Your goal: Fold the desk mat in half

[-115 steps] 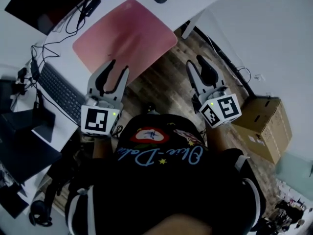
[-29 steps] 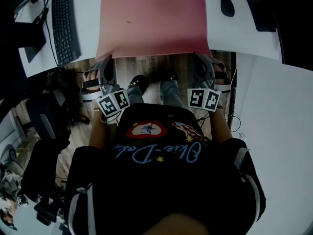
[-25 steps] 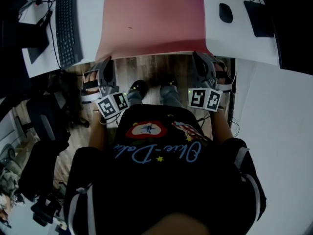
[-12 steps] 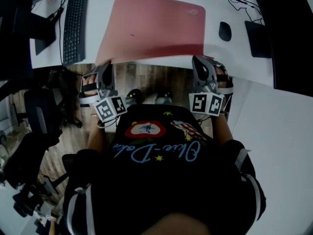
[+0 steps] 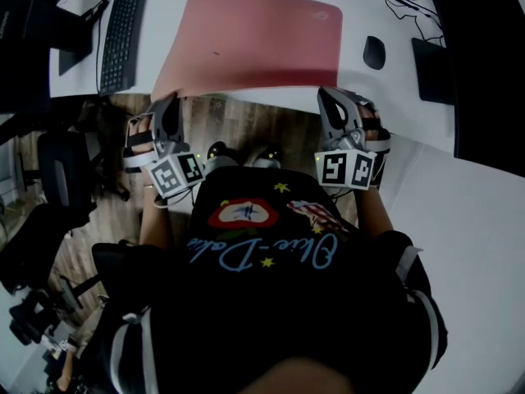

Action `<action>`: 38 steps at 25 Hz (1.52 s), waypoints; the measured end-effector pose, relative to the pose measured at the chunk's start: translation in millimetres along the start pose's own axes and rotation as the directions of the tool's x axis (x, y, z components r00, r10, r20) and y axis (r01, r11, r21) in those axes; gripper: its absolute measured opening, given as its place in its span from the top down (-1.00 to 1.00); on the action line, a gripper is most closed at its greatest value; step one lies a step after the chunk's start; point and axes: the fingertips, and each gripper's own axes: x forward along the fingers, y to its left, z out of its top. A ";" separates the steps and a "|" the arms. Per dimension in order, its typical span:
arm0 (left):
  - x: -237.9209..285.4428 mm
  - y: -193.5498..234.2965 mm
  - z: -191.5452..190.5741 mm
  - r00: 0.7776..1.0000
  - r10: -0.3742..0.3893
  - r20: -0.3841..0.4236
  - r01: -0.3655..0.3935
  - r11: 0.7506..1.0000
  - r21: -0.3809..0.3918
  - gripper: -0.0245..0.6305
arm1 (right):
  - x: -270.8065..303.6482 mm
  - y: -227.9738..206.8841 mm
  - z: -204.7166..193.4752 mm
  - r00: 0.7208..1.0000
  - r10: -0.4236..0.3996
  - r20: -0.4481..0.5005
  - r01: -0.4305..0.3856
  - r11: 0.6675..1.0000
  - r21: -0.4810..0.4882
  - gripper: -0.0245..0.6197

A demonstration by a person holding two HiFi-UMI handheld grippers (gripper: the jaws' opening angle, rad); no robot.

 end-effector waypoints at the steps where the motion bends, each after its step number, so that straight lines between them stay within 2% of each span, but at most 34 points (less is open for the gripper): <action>1: 0.5 2.1 1.1 1.000 0.004 -0.003 -0.004 1.000 -0.003 0.88 | -0.3 -0.9 -0.3 1.000 0.002 0.007 -0.002 1.000 0.001 0.89; 8: 11.6 23.3 7.0 1.000 0.010 0.002 -0.010 1.000 0.008 0.88 | 7.8 -16.5 3.1 1.000 0.000 0.024 0.000 1.000 0.013 0.89; 23: 83.6 94.5 36.1 0.992 0.011 0.128 -0.019 0.998 0.057 0.88 | 59.5 -87.8 4.4 0.993 -0.105 -0.048 0.106 0.994 0.023 0.89; 28: 121.2 110.1 42.1 0.989 -0.030 0.147 0.021 0.998 0.062 0.88 | 85.1 -109.0 -0.1 0.991 -0.112 -0.076 0.114 0.993 0.019 0.89; 35: 173.1 106.9 43.8 0.980 -0.121 0.158 0.111 0.991 0.073 0.88 | 125.2 -121.1 -19.1 0.990 -0.067 -0.127 0.071 0.997 0.028 0.89; 38: 196.3 101.1 44.4 0.973 -0.171 0.153 0.160 0.983 0.087 0.88 | 143.0 -121.2 -31.5 0.987 -0.029 -0.158 0.038 0.997 0.060 0.89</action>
